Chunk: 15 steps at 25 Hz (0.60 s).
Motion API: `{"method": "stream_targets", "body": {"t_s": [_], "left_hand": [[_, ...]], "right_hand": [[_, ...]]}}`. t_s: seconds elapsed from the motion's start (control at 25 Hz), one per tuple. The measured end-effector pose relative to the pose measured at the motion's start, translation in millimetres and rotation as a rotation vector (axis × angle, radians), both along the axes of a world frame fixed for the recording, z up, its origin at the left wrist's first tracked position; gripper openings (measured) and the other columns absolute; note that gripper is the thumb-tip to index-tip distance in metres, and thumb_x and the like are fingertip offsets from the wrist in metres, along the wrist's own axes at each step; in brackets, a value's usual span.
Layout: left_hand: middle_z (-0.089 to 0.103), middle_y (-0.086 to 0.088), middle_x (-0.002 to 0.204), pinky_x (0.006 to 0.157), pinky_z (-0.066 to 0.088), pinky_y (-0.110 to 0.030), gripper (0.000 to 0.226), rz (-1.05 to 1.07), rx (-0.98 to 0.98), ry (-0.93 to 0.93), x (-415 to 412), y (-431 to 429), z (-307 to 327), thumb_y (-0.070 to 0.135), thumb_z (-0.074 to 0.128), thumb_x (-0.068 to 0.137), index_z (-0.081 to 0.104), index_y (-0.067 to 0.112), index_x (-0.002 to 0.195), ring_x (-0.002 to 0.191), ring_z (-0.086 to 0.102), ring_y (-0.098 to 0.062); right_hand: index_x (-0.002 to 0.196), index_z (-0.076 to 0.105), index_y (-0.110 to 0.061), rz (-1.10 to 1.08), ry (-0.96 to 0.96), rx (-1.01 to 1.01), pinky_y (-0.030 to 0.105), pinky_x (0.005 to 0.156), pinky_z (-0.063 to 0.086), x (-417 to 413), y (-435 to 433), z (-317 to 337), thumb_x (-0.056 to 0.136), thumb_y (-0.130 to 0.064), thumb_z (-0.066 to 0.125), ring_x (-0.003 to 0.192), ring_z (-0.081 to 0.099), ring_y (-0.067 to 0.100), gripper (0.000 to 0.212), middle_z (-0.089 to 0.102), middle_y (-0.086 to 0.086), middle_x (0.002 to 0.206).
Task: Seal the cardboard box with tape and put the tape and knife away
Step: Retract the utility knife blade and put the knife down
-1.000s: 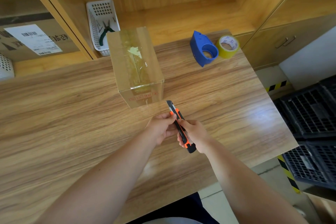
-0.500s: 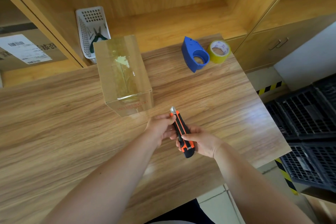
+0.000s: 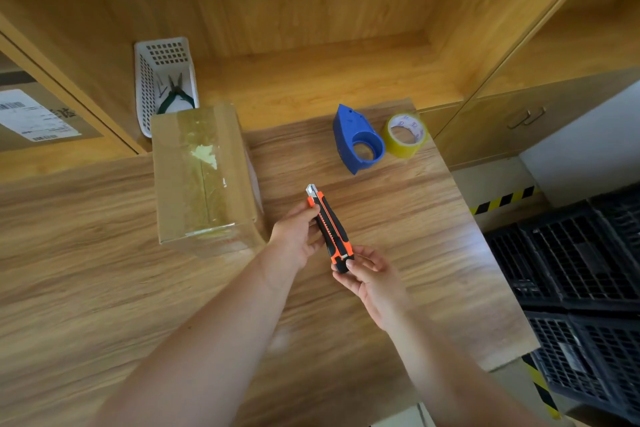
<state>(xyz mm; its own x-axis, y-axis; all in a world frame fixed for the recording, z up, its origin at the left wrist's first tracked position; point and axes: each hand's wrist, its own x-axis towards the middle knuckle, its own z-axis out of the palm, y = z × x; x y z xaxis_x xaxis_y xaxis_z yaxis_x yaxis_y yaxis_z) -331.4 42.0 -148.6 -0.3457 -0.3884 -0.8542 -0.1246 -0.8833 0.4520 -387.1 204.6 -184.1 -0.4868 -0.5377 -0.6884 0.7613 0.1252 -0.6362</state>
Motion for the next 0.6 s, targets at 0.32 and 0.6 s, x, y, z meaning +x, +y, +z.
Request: {"method": "stream_targets", "body": {"t_s": [0.32,0.6], "left_hand": [[0.064,-0.003,0.123,0.081,0.05,-0.036,0.014,0.026,0.002,-0.021,-51.6,-32.1,11.0,0.025,0.05,0.098,0.061,0.017,0.1,0.108,0.062,-0.019],[0.055,-0.012,0.14,0.099,0.044,-0.035,0.042,0.052,-0.021,-0.014,-78.9,-55.2,-4.3,0.032,0.038,0.103,0.055,0.008,0.132,0.125,0.054,-0.026]], "right_hand": [[0.105,0.059,0.002,-0.148,-0.086,0.032,0.044,0.09,0.055,-47.0,-73.6,1.3,0.094,0.01,0.048,0.083,0.066,0.028,0.017,0.064,0.021,0.096],[0.113,0.058,0.004,-0.194,-0.094,0.059,0.043,0.093,0.055,-75.9,-126.1,-1.8,0.095,0.007,0.048,0.103,0.067,0.028,0.021,0.065,0.021,0.113]]}}
